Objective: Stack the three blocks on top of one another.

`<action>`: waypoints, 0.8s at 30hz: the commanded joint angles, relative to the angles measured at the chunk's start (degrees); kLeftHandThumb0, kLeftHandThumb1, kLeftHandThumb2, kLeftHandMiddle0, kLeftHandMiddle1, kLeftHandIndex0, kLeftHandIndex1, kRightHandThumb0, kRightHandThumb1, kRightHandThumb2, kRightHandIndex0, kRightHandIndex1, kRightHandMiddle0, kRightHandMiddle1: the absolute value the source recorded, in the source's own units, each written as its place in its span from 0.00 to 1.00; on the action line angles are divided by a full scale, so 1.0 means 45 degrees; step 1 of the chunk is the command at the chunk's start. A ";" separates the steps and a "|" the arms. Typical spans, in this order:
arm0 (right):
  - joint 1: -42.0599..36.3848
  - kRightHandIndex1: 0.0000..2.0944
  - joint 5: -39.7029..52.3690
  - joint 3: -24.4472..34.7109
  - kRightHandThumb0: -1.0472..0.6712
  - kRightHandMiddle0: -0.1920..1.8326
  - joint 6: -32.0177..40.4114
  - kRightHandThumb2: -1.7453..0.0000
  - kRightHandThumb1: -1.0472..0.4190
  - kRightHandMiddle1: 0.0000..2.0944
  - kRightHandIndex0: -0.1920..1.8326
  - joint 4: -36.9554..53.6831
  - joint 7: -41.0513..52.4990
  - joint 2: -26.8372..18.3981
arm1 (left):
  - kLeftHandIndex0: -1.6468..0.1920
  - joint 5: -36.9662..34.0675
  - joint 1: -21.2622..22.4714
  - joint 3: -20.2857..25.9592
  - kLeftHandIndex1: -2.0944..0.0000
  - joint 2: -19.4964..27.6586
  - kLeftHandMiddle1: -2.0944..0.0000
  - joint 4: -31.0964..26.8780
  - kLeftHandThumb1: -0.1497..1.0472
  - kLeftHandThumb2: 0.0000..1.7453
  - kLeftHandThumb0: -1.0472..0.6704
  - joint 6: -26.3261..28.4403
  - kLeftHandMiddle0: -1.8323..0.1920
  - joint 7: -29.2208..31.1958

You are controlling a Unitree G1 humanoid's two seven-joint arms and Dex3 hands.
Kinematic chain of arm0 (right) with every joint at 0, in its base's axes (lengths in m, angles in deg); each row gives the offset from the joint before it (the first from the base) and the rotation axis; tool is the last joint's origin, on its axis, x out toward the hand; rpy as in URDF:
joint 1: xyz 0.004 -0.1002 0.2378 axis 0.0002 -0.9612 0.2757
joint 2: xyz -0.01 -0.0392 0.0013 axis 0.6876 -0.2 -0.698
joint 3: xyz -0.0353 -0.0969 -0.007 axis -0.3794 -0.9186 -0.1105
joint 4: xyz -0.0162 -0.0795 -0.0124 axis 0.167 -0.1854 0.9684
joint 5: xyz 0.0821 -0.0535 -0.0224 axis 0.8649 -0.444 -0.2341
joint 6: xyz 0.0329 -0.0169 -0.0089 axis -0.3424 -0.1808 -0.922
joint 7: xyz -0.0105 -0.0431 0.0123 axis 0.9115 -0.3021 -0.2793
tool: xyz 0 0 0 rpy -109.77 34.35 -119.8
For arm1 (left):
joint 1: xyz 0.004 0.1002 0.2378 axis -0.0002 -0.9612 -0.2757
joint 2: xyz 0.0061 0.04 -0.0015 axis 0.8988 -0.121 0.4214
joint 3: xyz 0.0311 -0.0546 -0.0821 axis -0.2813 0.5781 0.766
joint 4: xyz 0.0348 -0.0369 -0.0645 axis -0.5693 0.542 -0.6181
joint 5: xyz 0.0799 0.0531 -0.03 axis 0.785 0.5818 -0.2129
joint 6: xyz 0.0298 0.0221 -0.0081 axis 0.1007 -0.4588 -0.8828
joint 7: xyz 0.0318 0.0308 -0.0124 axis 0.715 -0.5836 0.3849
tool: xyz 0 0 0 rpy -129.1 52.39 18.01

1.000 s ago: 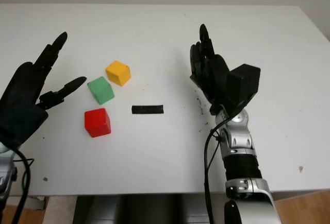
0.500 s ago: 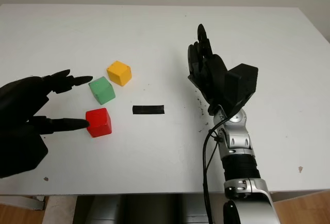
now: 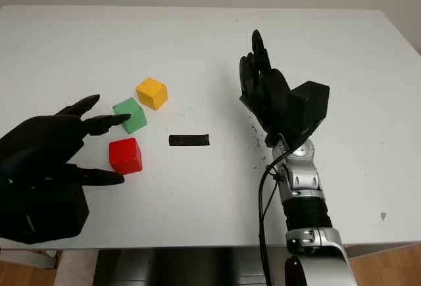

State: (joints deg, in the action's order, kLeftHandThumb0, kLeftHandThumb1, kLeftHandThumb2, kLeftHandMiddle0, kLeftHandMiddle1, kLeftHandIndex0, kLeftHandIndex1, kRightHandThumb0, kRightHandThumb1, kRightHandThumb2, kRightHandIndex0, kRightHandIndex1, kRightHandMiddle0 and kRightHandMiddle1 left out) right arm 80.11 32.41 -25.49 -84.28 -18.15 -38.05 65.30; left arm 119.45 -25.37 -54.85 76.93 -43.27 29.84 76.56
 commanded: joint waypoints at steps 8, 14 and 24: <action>0.0101 0.00 -0.0080 0.0009 0.17 0.00 -0.0069 0.63 0.00 0.00 0.00 0.0298 -0.0002 -0.0101 | 0.70 0.1523 -0.0120 -0.0669 0.97 -0.0694 0.98 0.0282 0.92 0.03 0.16 -0.0422 0.97 -0.0249; 0.0141 0.00 -0.0036 0.0051 0.17 0.00 -0.0149 0.63 0.00 0.00 0.00 0.0224 0.0027 -0.0062 | 0.70 0.2787 -0.0228 -0.0872 0.97 -0.1143 1.00 0.0522 0.91 0.03 0.18 -0.0676 1.00 -0.0533; 0.0129 0.00 0.0016 0.0064 0.17 0.00 -0.0162 0.63 0.00 0.00 0.00 0.0246 0.0067 -0.0054 | 0.69 0.4013 -0.0305 -0.0803 0.96 -0.1776 1.00 0.0946 0.94 0.04 0.19 -0.1180 1.00 -0.0881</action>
State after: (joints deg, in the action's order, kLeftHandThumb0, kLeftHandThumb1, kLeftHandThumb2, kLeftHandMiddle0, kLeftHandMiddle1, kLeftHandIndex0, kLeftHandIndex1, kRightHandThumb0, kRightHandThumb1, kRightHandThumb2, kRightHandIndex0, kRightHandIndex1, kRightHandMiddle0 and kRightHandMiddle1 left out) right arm 80.12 32.38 -25.41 -84.29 -18.15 -37.80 65.25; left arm 137.10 -26.18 -58.62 69.36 -39.11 24.84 72.60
